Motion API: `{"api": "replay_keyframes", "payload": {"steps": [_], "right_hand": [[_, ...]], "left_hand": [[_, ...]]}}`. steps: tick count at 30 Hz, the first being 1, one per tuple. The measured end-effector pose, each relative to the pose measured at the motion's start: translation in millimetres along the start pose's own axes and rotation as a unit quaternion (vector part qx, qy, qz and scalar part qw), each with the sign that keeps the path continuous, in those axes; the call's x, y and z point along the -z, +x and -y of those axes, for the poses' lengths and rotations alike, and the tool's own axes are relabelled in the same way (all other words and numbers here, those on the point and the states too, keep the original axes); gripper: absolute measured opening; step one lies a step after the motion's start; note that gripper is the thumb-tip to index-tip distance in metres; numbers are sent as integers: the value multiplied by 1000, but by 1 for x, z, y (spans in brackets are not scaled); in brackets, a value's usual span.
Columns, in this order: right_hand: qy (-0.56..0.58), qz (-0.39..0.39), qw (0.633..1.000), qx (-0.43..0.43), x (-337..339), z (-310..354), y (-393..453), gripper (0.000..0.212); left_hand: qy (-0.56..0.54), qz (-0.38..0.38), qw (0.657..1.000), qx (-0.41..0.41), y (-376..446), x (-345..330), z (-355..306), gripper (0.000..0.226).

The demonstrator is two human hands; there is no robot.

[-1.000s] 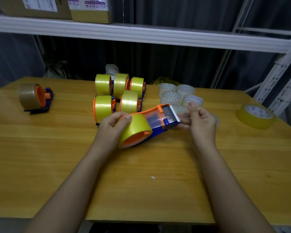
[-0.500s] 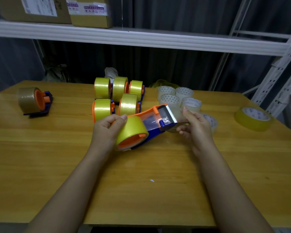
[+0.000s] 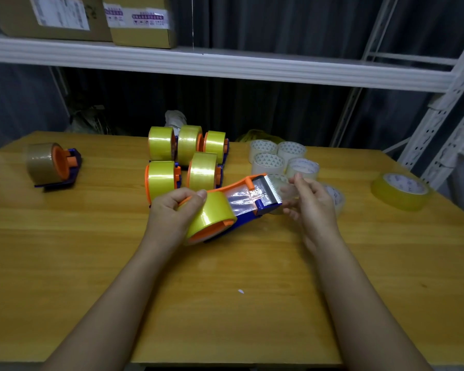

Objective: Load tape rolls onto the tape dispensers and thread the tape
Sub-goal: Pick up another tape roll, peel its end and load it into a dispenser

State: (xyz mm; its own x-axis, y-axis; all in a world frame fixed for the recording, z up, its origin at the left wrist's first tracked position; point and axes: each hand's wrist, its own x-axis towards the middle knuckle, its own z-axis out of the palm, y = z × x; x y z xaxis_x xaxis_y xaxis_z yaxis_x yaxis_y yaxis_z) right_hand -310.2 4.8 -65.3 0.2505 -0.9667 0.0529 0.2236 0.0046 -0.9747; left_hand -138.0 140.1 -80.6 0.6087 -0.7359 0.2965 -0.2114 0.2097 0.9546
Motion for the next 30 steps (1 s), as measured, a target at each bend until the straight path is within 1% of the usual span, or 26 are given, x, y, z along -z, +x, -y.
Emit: {"api": "replay_keyframes", "payload": {"steps": [1,3,5,7,8,10,13,15,16,19,22,30], "right_hand": [[-1,-3,1000,-6,0,-1,0,18],[6,-6,1000,-22,1,-2,0,16],[32,-10,998,-47,2,-1,1,17],[65,-27,995,-64,4,1,3,21],[62,-39,996,-55,5,2,5,21],[18,-53,998,-1,6,2,7,20],[-41,-45,994,89,5,-2,7,16],[-70,-27,990,122,5,-2,5,14],[-77,-10,990,118,5,-1,3,15],[-104,58,990,70,3,-1,-1,18],[-123,95,987,41,3,-4,-2,13],[-46,68,997,-1,7,-3,3,3]], "left_hand": [[1,-1,1000,-3,1,0,1,26],[6,-2,1000,-1,2,-1,2,22],[13,-3,1000,2,2,-1,2,20],[-6,-10,1000,14,1,1,0,24],[-28,-14,999,27,0,2,-1,26],[-46,-21,998,33,0,2,-3,25],[-12,-20,1000,6,-1,1,-5,22],[4,-20,1000,1,-1,0,-3,24],[9,-18,1000,-1,-1,0,-2,26],[10,-14,1000,-14,-1,0,1,23],[19,-15,1000,-16,-1,-1,1,23],[36,-21,999,-26,-2,-3,0,23]]}}
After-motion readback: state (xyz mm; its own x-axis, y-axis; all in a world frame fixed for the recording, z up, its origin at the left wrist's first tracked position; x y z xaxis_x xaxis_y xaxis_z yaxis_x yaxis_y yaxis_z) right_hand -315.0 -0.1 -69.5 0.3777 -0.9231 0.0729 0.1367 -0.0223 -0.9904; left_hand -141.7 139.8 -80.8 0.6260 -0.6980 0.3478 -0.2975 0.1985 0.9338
